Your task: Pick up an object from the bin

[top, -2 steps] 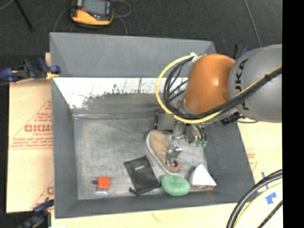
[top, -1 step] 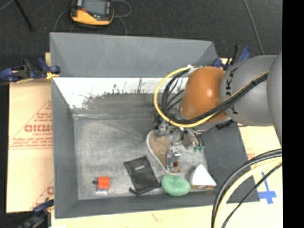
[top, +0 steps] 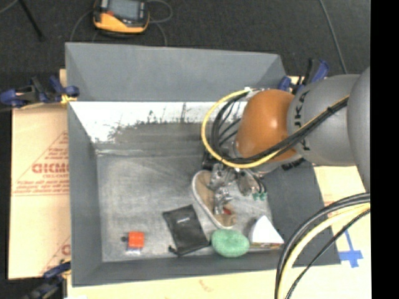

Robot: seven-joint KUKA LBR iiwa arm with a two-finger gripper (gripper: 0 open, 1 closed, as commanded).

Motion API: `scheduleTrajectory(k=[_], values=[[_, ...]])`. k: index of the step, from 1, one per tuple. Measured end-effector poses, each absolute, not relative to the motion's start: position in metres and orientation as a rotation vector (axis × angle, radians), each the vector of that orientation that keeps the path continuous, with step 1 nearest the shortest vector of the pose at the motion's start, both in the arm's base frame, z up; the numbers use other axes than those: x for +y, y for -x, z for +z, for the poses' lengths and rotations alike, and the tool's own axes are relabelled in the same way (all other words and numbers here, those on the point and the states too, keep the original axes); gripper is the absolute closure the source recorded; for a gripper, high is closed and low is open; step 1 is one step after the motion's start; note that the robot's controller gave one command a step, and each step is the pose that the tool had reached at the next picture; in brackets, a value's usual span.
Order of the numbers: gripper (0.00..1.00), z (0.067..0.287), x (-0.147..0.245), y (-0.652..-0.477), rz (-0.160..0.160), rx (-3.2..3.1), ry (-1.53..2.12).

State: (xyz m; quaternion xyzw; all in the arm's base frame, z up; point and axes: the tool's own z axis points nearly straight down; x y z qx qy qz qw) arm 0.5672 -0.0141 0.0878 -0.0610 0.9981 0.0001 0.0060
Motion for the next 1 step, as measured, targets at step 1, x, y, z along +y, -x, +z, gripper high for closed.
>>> scheduleTrajectory(k=[1], values=[[1.00, 0.0877, -0.0141, -0.5672, 0.000, 3.124, 0.191]])
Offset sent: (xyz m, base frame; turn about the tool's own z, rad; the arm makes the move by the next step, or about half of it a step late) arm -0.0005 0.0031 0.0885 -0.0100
